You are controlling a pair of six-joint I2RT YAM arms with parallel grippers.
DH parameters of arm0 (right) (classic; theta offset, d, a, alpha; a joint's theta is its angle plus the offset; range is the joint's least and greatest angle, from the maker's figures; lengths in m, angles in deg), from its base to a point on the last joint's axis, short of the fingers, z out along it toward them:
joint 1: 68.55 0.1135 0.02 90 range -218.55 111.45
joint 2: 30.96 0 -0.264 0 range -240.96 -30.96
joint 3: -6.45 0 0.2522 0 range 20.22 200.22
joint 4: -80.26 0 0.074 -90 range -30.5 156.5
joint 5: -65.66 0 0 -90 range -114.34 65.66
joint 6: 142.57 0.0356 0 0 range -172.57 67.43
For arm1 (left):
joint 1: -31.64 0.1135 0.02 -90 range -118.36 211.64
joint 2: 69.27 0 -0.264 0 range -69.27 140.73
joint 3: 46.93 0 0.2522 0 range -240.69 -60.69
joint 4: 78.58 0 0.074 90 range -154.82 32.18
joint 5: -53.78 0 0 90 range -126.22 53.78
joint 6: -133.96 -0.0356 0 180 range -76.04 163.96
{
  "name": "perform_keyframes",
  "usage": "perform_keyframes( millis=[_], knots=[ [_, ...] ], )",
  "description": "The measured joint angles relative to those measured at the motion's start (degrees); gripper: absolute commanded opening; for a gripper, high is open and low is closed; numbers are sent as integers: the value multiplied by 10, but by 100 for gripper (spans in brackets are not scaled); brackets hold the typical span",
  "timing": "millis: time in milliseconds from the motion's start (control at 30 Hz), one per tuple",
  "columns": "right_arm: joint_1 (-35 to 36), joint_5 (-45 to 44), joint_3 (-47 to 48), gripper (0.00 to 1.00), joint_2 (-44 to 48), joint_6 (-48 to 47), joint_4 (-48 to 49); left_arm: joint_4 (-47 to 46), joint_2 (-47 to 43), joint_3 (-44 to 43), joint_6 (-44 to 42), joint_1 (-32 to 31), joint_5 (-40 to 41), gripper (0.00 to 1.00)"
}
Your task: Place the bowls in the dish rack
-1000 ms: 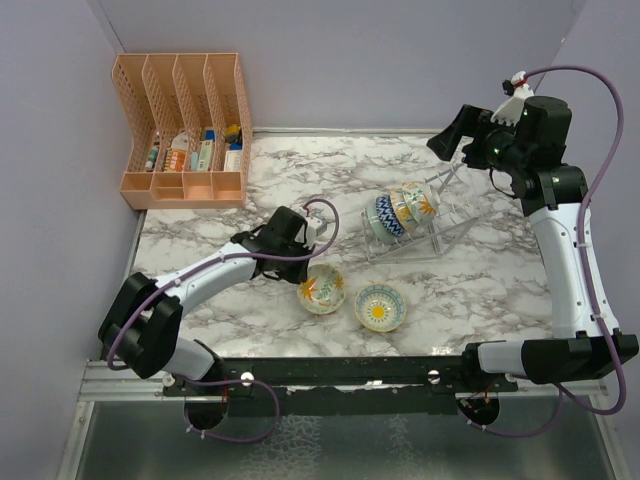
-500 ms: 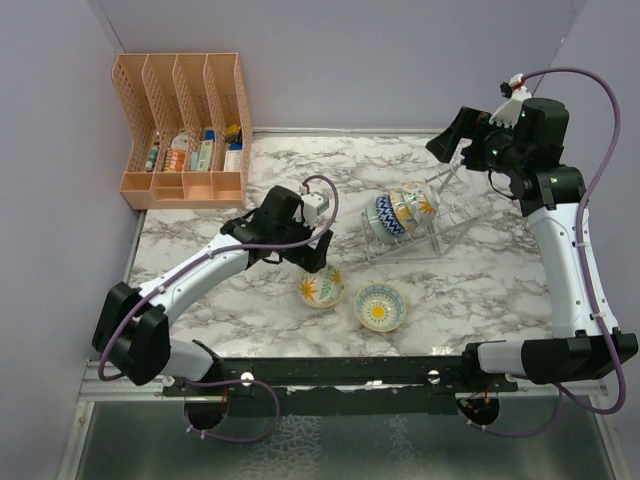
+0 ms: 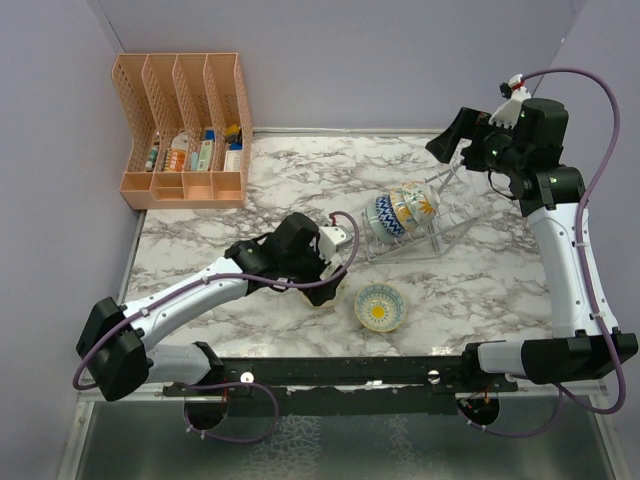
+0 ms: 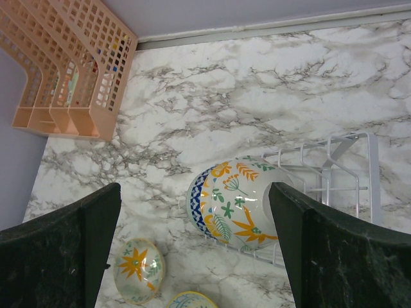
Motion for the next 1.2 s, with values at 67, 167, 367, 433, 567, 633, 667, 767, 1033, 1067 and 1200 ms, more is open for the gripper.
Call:
perform_keyframes(
  millis=[67, 167, 367, 433, 567, 633, 667, 767, 1033, 1067, 1200],
  knots=[
    [0, 0, 0, 98, 0, 0, 0, -1, 14, 0, -6, -17, 0, 87],
    [0, 0, 0, 98, 0, 0, 0, -3, 41, 0, -17, -37, 0, 81],
    [0, 0, 0, 98, 0, -1, 0, -9, 103, 0, -32, -62, 1, 69],
    [0, -1, 0, 98, 0, -2, 0, -17, 112, 6, -35, -66, 1, 61],
    [0, -1, 0, 99, 0, -5, 0, -28, 124, 21, -40, -68, 9, 37],
    [0, -1, 0, 99, 0, -7, 0, -33, 136, 26, -41, -69, 21, 37],
    [0, -1, 0, 99, 0, -7, 0, -33, 141, 27, -42, -69, 27, 37],
    [0, -1, 0, 99, 0, -9, 0, -36, 155, 28, -42, -72, 44, 32],
    [0, -1, 0, 99, 0, -9, 0, -61, 148, 18, -42, -80, 85, 0],
    [0, -1, 0, 99, 0, -9, 0, -63, 143, 17, -41, -80, 91, 0],
    [0, -1, 0, 99, 0, -9, 0, -59, 135, 8, -34, -76, 106, 0]
  ],
)
